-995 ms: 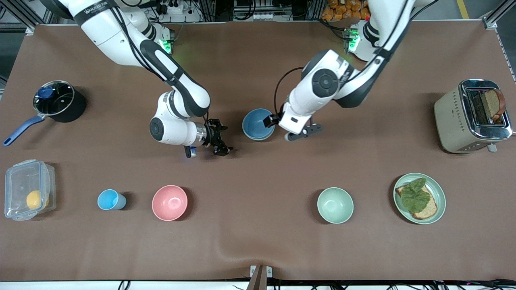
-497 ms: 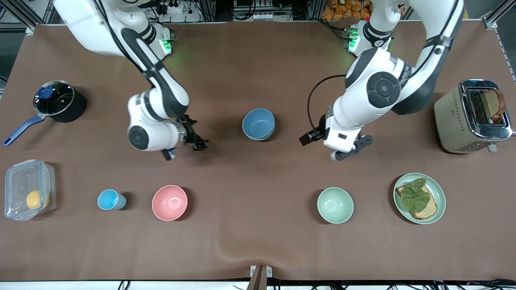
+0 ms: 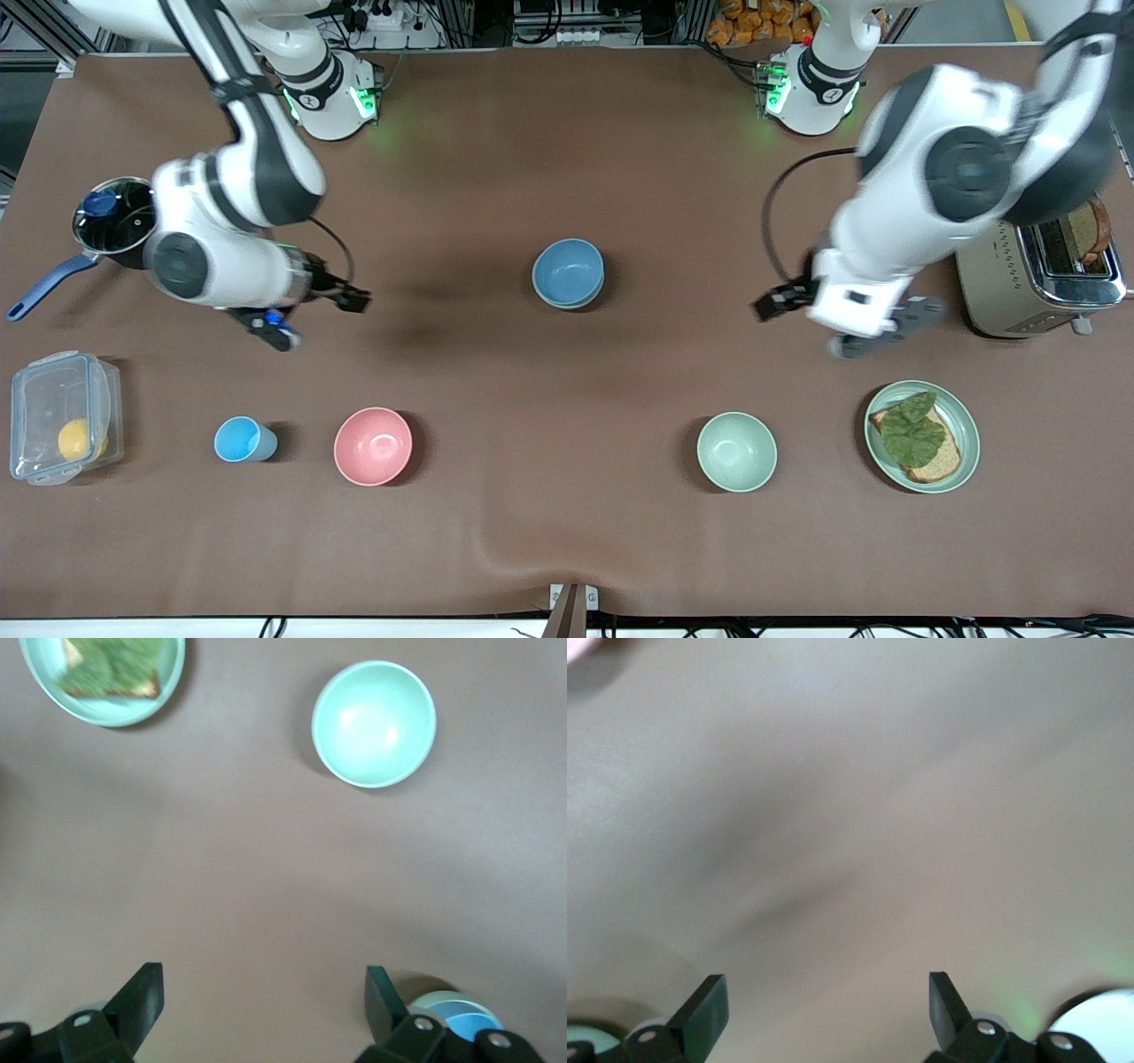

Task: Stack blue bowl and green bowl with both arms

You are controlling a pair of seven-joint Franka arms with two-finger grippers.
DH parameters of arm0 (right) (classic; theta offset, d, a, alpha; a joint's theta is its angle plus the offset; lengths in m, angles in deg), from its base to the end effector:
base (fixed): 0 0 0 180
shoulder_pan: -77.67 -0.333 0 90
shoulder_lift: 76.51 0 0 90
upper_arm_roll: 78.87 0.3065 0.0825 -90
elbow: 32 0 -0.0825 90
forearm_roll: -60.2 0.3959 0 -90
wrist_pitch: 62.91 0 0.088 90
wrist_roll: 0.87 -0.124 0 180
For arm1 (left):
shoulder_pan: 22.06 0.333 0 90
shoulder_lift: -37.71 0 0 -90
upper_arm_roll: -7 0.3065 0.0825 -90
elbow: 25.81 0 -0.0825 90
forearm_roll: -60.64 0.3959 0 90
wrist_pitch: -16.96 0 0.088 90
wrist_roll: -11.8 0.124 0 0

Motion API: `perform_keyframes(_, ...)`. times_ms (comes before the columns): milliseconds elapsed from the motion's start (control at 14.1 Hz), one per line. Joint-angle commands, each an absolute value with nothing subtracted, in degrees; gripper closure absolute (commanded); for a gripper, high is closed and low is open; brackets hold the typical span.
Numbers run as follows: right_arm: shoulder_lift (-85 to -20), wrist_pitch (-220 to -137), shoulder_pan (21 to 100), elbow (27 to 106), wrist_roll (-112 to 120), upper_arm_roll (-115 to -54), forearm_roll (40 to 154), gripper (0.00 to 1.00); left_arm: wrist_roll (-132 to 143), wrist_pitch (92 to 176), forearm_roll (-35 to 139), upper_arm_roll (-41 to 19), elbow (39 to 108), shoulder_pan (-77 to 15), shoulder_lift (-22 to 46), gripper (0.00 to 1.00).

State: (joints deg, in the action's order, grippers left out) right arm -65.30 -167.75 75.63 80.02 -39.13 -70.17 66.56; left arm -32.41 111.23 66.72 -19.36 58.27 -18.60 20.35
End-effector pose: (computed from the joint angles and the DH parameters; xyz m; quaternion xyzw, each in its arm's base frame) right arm 0.5501 0.1139 0.3263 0.9515 -0.2553 -0.1715 0.0063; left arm 0.6083 -0.2084 0.4861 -0.9817 -0.1842 0.0469 0.0141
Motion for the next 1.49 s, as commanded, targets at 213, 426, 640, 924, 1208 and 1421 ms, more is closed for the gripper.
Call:
perform_keyframes(213, -75.01, -165.22, 76.7, 81.74, -11.8, -76.84, 59.86, 0.0, -8.03, 102.14, 73.9, -19.81, 58.04, -13.09, 24.35, 0.0)
perform_keyframes(426, -77.56, -165.13, 76.18, 80.51, -1.95, -80.18, 59.85, 0.0, 3.42, 98.45, 74.88, -15.53, 58.39, -14.04, 25.93, 0.0)
perform_keyframes(640, -77.83, -159.09, 76.61, 73.42, 7.9, -82.21, 59.59, 0.0, 3.28, 97.29, 68.16, -1.48, 60.57, -25.29, 30.04, 0.0)
perform_keyframes(924, -77.57, -154.59, 76.62, 67.5, 10.74, -83.18, 59.32, 0.0, -0.22, 97.91, 62.58, -0.47, 61.64, -25.92, 33.57, 0.0)
perform_keyframes(1208, -77.57, -154.15, 76.79, 64.78, 10.12, -82.56, 59.41, 0.0, -0.77, 102.03, 61.17, -0.56, 61.29, -25.13, 35.59, 0.0)
perform_keyframes(1421, -77.48, -152.66, 77.05, 63.54, 10.03, -81.34, 59.41, 0.0, 0.72, 103.19, 61.35, -1.0, 61.03, -23.46, 36.04, 0.0)
